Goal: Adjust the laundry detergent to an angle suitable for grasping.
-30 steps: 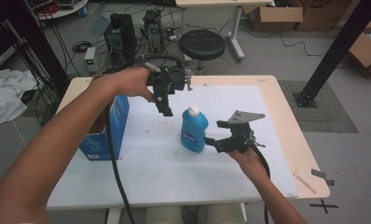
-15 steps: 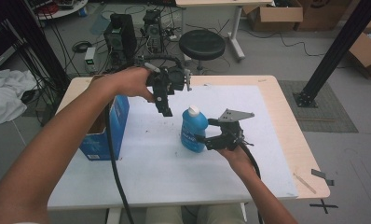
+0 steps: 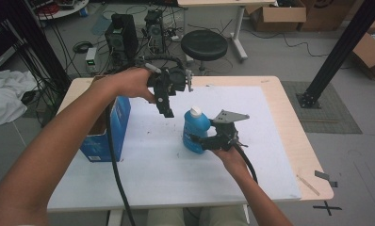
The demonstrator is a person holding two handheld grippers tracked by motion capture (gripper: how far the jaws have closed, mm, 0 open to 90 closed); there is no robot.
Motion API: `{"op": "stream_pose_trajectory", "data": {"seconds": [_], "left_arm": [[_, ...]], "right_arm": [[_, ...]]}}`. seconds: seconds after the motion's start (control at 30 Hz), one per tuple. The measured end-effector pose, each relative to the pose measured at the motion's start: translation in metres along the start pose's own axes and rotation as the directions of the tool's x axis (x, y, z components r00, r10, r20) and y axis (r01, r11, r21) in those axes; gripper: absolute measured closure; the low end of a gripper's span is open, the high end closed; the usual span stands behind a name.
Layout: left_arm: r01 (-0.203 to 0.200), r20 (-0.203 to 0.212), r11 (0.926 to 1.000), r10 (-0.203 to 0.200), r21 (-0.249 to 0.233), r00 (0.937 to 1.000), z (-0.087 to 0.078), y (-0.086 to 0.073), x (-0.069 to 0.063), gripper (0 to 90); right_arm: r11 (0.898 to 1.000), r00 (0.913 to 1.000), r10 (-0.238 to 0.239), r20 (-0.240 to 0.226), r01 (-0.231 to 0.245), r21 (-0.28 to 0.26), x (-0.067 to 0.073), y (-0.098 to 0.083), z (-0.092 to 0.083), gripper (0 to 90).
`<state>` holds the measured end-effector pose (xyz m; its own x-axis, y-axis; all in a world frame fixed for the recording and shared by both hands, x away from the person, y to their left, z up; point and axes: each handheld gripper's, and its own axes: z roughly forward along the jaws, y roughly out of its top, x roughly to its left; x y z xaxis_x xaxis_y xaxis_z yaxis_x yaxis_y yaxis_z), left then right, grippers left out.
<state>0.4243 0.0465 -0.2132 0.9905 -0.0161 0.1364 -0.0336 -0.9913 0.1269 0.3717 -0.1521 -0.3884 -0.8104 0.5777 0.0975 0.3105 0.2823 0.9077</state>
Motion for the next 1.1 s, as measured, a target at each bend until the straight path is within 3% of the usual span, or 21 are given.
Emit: {"op": "stream_pose_trajectory", "data": {"seconds": [0.5, 1.1], "left_arm": [[0.006, 0.000, 1.0000, -0.006, -0.004, 1.0000, 0.000, -0.001, 0.002, 20.3], [0.009, -0.002, 0.9999, -0.009, -0.011, 1.0000, 0.000, -0.001, 0.002, 21.9]], "right_arm": [[1.000, 0.9994, 0.022, 0.027, -0.022, -0.010, -0.001, -0.002, 0.010, 15.3], [0.999, 0.9990, 0.028, 0.036, -0.027, -0.018, -0.002, -0.002, 0.011, 24.0]]}}
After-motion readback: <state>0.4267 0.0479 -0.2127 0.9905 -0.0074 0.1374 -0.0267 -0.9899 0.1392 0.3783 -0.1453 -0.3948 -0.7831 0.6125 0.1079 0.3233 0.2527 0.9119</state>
